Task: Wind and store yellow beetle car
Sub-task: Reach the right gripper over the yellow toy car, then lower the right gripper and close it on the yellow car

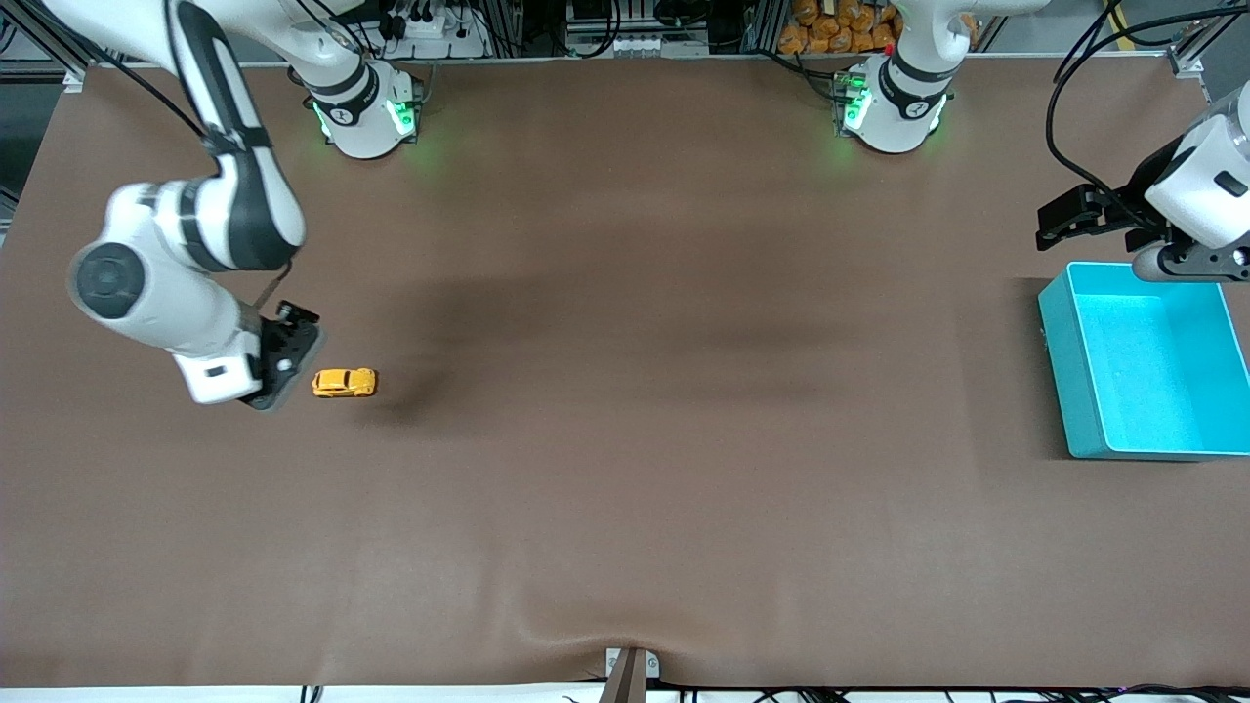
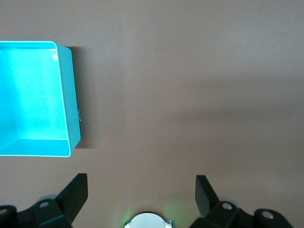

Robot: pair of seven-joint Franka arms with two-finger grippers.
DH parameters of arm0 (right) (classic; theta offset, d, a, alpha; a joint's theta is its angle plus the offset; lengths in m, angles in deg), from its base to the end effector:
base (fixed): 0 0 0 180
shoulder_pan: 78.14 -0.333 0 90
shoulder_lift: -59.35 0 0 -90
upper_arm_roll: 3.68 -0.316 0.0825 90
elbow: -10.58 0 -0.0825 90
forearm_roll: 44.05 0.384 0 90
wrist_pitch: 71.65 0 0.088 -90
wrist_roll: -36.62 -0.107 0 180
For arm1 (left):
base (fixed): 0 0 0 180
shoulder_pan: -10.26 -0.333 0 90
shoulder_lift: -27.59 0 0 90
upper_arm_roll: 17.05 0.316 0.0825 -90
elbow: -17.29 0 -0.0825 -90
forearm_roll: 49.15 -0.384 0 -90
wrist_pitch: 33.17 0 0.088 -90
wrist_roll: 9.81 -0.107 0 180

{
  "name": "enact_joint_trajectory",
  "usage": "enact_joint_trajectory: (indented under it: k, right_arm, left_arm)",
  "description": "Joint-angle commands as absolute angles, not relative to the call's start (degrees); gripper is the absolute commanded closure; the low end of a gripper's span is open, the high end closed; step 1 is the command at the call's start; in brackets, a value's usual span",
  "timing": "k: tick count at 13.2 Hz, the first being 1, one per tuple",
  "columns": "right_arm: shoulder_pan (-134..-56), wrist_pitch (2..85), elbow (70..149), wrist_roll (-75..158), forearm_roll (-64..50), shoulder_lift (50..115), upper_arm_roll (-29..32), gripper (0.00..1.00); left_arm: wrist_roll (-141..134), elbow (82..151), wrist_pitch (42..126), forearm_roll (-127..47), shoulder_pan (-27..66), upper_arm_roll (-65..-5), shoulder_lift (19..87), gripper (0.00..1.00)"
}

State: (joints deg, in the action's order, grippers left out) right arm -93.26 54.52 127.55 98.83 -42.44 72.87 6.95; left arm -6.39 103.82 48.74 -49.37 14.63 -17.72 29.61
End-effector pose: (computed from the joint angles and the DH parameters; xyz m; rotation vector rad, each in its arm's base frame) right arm 0.5774 0.0488 0.3233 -2.6213 -1.6992 0.1132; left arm 0.5483 -0.0478 0.6216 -3.1241 0.0437 0.1804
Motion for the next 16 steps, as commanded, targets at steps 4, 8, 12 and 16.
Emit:
enact_joint_trajectory:
  k: [4, 8, 12, 16]
  right_arm:
    - [-92.7, 61.0, 129.8, 117.1, -40.5, 79.9, 7.2, 0.00]
    - [-92.1, 65.8, 131.0, 123.5, -40.5, 82.2, 7.1, 0.00]
    - [-92.1, 68.0, 132.9, 124.2, -40.4, 82.6, 7.0, 0.00]
    - [-92.2, 69.4, 134.2, 124.2, -40.4, 82.7, 7.0, 0.04]
  left_arm:
    - [-6.5, 103.5, 48.1, -49.1, 14.7, -17.2, 29.4, 0.00]
    - [-6.5, 103.5, 48.1, -49.1, 14.7, -17.2, 29.5, 0.00]
    - [-6.4, 103.5, 48.8, -49.1, 14.7, -17.2, 29.5, 0.00]
    - [-6.4, 103.5, 49.0, -49.1, 14.7, -16.6, 29.5, 0.00]
